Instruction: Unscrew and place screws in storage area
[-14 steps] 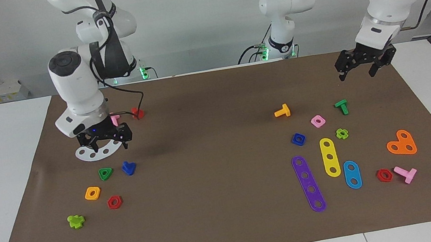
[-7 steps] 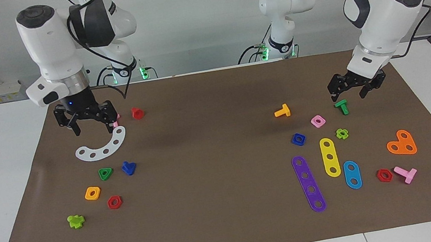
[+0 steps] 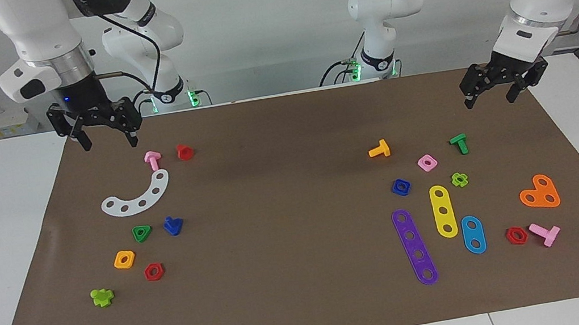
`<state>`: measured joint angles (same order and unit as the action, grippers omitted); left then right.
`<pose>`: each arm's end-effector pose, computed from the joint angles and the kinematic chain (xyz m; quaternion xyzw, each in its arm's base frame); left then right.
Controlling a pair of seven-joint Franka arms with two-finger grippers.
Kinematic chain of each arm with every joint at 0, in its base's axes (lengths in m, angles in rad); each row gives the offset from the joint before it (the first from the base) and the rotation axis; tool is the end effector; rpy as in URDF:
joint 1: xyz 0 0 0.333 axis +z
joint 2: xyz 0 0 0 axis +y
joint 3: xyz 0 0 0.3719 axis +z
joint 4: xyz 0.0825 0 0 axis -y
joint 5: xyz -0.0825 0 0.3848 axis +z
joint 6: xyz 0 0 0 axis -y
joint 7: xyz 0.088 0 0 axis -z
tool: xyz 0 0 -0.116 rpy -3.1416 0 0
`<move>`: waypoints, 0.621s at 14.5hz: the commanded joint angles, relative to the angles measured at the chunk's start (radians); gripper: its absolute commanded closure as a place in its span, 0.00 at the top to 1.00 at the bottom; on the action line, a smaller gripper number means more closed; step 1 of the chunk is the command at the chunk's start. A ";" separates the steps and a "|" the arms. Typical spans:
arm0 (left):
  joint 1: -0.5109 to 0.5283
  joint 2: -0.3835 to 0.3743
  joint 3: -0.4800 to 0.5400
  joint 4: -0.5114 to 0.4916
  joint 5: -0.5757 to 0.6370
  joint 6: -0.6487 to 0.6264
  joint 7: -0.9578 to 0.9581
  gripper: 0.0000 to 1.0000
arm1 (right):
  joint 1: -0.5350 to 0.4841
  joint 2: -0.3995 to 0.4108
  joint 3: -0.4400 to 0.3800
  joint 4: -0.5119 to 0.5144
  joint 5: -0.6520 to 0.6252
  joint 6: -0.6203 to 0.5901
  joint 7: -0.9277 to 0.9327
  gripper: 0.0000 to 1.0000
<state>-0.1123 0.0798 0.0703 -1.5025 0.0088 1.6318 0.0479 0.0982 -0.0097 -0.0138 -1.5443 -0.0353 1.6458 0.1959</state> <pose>0.5906 -0.0258 0.6638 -0.9986 0.0453 -0.0248 0.0073 0.5591 0.0434 0.6966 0.9968 -0.0553 0.0575 0.0096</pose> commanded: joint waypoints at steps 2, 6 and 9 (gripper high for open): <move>-0.001 -0.003 0.000 0.013 0.051 -0.029 -0.014 1.00 | -0.012 0.016 0.005 0.058 0.023 -0.087 0.005 1.00; -0.001 -0.011 -0.003 0.008 0.056 -0.038 -0.031 1.00 | -0.035 -0.018 0.000 0.003 0.076 -0.144 -0.027 1.00; -0.001 -0.011 -0.003 0.007 0.056 -0.026 -0.023 1.00 | -0.023 -0.033 0.001 -0.031 0.055 -0.127 -0.018 1.00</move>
<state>-0.1122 0.0793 0.0702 -1.4981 0.0394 1.6145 0.0346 0.0837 -0.0073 -0.0185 -1.5244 0.0079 1.5090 0.1923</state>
